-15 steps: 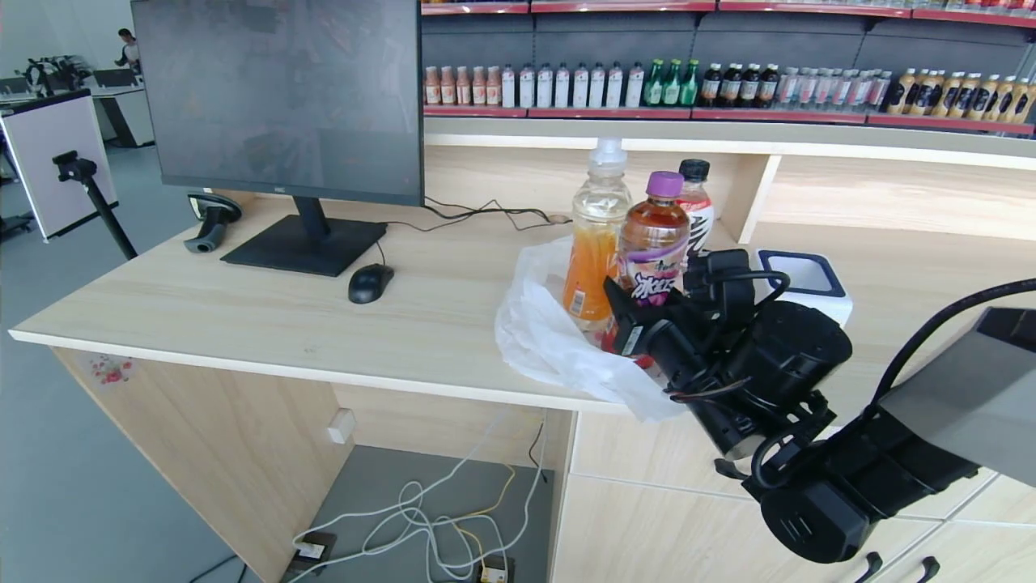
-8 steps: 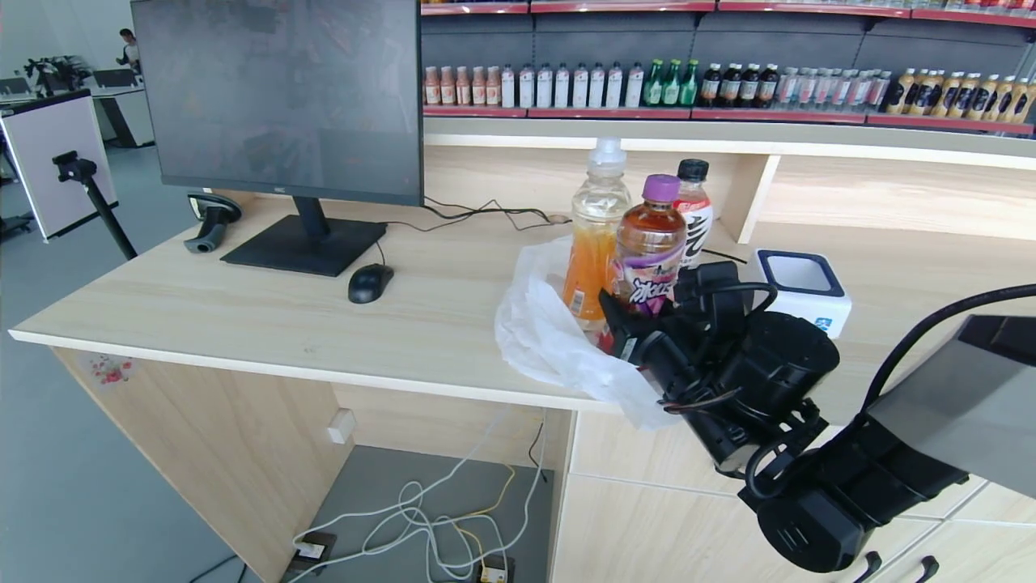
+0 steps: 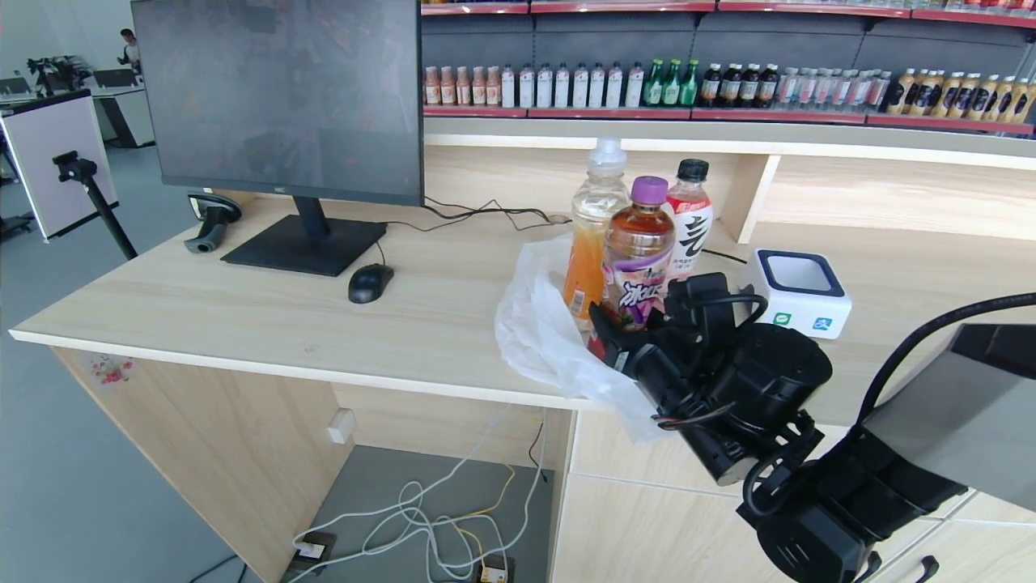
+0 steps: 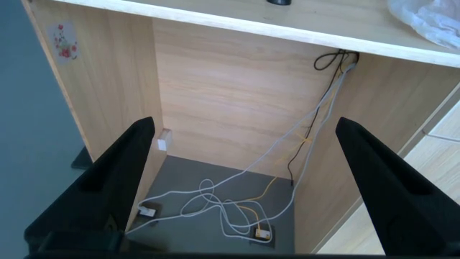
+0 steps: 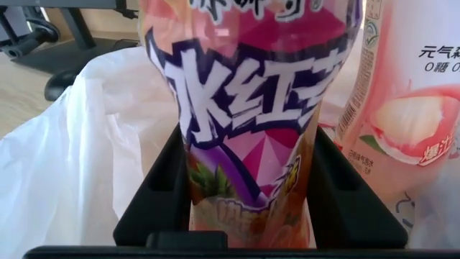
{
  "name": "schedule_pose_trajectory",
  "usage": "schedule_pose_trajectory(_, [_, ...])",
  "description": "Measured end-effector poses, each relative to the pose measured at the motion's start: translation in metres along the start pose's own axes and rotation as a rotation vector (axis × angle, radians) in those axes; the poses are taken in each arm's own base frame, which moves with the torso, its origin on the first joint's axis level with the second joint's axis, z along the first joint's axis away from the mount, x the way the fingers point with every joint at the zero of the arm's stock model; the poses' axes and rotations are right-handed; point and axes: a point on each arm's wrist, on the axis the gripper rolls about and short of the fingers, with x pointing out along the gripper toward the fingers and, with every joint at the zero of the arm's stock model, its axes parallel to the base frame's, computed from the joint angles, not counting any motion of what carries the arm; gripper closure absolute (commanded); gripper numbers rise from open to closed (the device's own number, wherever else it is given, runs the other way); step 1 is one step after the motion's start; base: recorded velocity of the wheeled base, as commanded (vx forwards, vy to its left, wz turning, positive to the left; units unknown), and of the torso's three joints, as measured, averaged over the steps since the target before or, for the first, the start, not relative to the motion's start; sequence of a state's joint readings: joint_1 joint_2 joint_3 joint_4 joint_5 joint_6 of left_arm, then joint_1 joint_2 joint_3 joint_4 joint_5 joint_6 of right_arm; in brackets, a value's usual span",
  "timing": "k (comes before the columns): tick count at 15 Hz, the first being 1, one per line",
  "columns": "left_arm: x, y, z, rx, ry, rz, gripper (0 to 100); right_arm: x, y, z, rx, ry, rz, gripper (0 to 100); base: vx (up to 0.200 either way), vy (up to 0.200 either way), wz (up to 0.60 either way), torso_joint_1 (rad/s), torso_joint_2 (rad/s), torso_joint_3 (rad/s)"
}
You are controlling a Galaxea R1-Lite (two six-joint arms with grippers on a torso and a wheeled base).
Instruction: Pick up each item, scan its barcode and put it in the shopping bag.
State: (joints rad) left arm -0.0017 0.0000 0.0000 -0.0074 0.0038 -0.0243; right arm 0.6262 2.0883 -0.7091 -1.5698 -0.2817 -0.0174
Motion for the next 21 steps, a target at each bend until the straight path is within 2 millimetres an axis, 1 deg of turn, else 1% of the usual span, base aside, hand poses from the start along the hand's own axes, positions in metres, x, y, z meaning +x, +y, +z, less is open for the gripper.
schedule_pose_trajectory(3, [0.0, 0.0, 0.0, 0.0, -0.001, 0.0, 0, -0.003, -0.001, -0.003, 0.0, 0.016, 0.0, 0, 0.0, 0.0, 0.0, 0.0, 0.0, 0.0])
schedule_pose_trajectory(7, [0.0, 0.0, 0.0, 0.003, -0.001, 0.0, 0, -0.005, -0.001, 0.004, 0.009, 0.002, 0.001, 0, 0.0, 0.0, 0.0, 0.0, 0.0, 0.0])
schedule_pose_trajectory(10, [0.0, 0.0, 0.0, 0.002, 0.0, 0.0, 0, -0.011, -0.003, 0.016, 0.015, -0.022, 0.0, 0, 0.0, 0.0, 0.0, 0.0, 0.0, 0.0])
schedule_pose_trajectory(13, [0.0, 0.0, 0.0, 0.007, -0.001, 0.0, 0, -0.024, -0.007, 0.037, 0.026, -0.057, -0.001, 0, 0.0, 0.0, 0.0, 0.0, 0.0, 0.0])
schedule_pose_trajectory(16, [0.0, 0.0, 0.0, 0.005, 0.002, 0.0, 0, -0.043, -0.013, 0.053, 0.031, -0.075, -0.001, 0, 0.0, 0.0, 0.0, 0.0, 0.0, 0.0])
schedule_pose_trajectory(18, [0.0, 0.0, 0.0, 0.005, 0.002, 0.0, 0, -0.058, -0.018, 0.067, 0.038, -0.102, 0.0, 0, 0.0, 0.0, 0.0, 0.0, 0.0, 0.0])
schedule_pose_trajectory(20, [0.0, 0.0, 0.0, 0.005, 0.003, 0.0, 0, -0.08, -0.024, 0.075, 0.037, -0.1, -0.001, 0, 0.0, 0.0, 0.0, 0.0, 0.0, 0.0])
schedule_pose_trajectory(21, [0.0, 0.0, 0.0, 0.005, 0.004, 0.001, 0, -0.094, -0.029, 0.077, 0.034, -0.089, -0.002, 0, 0.0, 0.0, 0.0, 0.0, 0.0, 0.0])
